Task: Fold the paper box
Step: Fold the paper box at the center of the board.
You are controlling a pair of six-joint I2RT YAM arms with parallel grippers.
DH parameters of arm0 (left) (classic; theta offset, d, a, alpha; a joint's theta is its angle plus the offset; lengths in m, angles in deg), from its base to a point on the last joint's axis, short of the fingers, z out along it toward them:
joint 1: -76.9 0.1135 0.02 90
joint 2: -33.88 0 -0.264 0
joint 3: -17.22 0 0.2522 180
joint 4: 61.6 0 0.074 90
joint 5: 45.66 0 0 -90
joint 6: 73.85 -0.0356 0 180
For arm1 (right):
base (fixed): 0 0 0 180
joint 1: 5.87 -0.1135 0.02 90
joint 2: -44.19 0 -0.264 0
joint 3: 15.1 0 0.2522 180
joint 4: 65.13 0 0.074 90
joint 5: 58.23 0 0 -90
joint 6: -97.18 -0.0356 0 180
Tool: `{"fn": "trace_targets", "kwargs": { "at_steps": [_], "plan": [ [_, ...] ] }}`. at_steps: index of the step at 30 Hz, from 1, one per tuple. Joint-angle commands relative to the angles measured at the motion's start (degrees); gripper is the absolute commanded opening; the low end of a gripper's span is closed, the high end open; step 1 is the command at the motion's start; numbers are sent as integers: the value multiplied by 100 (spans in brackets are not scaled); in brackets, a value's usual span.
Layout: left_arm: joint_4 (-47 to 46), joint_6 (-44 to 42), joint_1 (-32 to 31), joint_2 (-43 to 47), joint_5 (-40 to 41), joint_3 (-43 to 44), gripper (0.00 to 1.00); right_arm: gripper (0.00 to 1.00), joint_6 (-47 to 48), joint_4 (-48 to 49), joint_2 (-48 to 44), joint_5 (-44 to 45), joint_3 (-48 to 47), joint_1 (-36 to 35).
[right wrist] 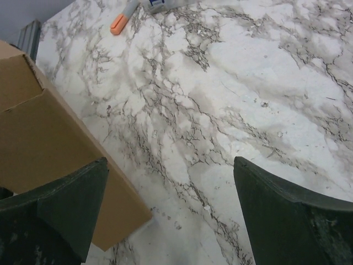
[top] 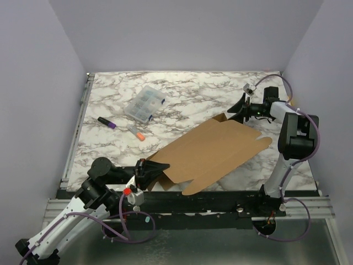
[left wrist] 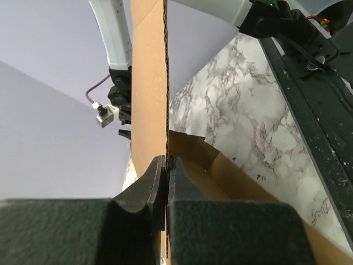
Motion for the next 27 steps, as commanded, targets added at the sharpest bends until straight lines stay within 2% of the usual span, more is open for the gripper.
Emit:
{"fn": "trace_targets", "kwargs": {
  "at_steps": [1, 8, 15, 27],
  "plan": [
    [-477, 541, -20, 133, 145, -221, 0, 99, -446, 152, 345, -311, -361, -14],
    [-488, 465, -20, 37, 91, -253, 0, 100, -272, -114, 517, -364, -632, -139],
    [-488, 164, -22, -179, 125, -243, 0, 100, 929, -1536, 786, -506, -1032, -243],
    [-488, 41, -21, -326, 71, -188, 0, 100, 1094, -1715, 725, -345, -858, -421]
  ]
}}
